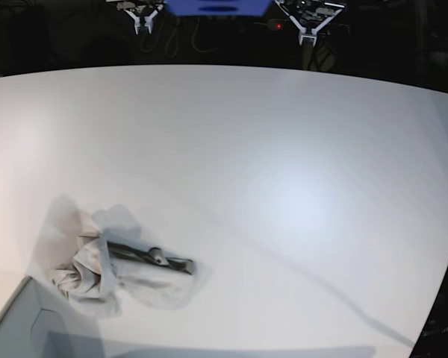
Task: Layout the t-shirt on the table in an organized manner, then fold the t-shirt properly
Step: 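Raise both arms from rest and move them over the table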
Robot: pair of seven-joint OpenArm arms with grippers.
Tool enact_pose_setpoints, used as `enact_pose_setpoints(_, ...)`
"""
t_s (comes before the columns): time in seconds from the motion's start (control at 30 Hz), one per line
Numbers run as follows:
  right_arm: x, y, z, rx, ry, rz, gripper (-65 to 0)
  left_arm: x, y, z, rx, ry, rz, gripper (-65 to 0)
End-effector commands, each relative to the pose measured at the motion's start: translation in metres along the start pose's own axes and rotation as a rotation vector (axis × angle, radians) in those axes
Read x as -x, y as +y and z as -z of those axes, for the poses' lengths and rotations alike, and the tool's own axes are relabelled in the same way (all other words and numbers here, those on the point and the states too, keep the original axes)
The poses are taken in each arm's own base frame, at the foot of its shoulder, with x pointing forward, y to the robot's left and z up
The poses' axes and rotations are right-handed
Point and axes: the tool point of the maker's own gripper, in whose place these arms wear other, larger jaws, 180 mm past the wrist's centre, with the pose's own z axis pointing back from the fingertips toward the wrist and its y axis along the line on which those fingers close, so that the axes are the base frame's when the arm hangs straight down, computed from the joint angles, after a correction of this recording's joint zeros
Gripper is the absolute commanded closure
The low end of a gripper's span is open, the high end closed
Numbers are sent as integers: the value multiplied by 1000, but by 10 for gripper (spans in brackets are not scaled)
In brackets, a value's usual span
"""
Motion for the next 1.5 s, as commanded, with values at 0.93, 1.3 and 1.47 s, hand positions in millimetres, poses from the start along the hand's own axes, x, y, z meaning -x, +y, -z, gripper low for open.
enact_pose_setpoints(0.93, -6, -1, -8, -11, -66, -3, 0, 10, 6, -1, -8, -7, -2, 0)
enact_pose_setpoints(1.3, -23, -14, -83, 10, -324, -22, 0, 3, 52, -62, -18, -321, -119, 0)
enact_pose_setpoints(1.47, -41, -25, -139, 29, -448, -36, 0, -14, 55, -114, 16, -466, -91, 0)
